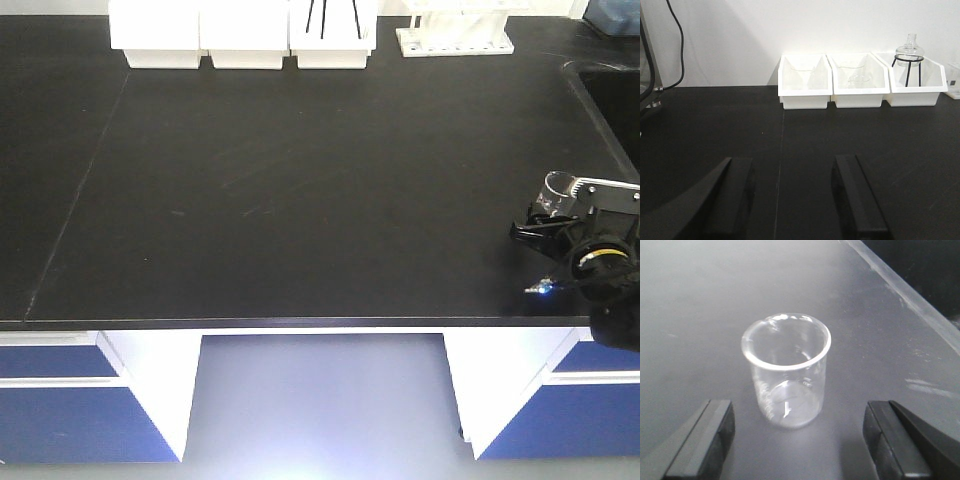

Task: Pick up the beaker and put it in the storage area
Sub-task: 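Reach the right gripper to the clear glass beaker and close around it, then lift the beaker off the bench with the right gripper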

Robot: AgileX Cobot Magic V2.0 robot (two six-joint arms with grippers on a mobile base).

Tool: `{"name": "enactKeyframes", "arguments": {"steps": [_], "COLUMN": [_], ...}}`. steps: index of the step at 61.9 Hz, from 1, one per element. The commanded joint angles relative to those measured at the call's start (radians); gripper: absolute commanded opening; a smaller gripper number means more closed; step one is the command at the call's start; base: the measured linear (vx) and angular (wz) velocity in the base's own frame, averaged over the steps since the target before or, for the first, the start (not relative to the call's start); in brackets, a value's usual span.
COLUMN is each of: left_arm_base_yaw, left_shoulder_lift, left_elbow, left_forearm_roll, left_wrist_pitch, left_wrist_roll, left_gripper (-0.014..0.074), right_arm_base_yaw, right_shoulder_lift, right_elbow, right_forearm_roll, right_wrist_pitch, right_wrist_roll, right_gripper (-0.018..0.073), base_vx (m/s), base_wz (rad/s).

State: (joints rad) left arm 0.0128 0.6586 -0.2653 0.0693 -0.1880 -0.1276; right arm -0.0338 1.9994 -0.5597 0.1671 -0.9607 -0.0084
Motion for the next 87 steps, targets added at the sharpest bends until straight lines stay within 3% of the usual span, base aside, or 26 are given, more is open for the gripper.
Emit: {"name": "enactKeyframes", "arguments": {"steps": [1, 41, 52, 59, 63, 75, 87], "left_arm_base_yaw": [-0.008, -0.008, -0.008, -0.008, -0.008, -0.008, -0.008], "left_shoulder_lift": [0.001, 0.001, 0.001, 0.001, 0.001, 0.001, 0.001], "left_elbow": [-0.031, -0.032, -0.032, -0.032, -0.032, -0.032, -0.032], "left_forearm_roll": [-0.005, -0.005, -0.005, -0.005, -0.005, -0.005, -0.005], "left_wrist_pitch": [-0.094, -0.176, -0.176, -0.176, -0.176, -0.176, -0.165], "left_wrist_roll": [-0.007, -0.007, -0.007, -0.007, -0.007, -0.007, -0.007], "left_gripper": [0.0478, 0.0478, 0.0478, 0.0478, 0.0478, 0.0478, 0.0478], "right_arm_base_yaw": [-0.005, -0.005, -0.005, -0.005, -0.005, -0.005, -0.001], "right_shoulder_lift": [-0.011, 0.161, 0.182, 0.183, 0.183, 0.168, 0.043], "right_elbow": [-0.051, -0.268, -0.300, -0.302, -0.302, -0.299, -0.296], "right_forearm_roll": [0.004, 0.054, 0.055, 0.055, 0.055, 0.050, -0.015], "right_wrist_pitch": [-0.084, -0.021, -0.022, -0.020, -0.014, 0.013, 0.102], "right_wrist_roll": [-0.010, -0.011, -0.024, -0.027, -0.028, -0.029, -0.046], "right_gripper": [0.0589, 0.0589, 0.0554, 0.0471, 0.0379, -0.0007, -0.0011], "base_vx": [0.00, 0.00, 0.00, 0.00, 0.00, 0.00, 0.00], "base_wz": [0.00, 0.00, 0.00, 0.00, 0.00, 0.00, 0.00]}}
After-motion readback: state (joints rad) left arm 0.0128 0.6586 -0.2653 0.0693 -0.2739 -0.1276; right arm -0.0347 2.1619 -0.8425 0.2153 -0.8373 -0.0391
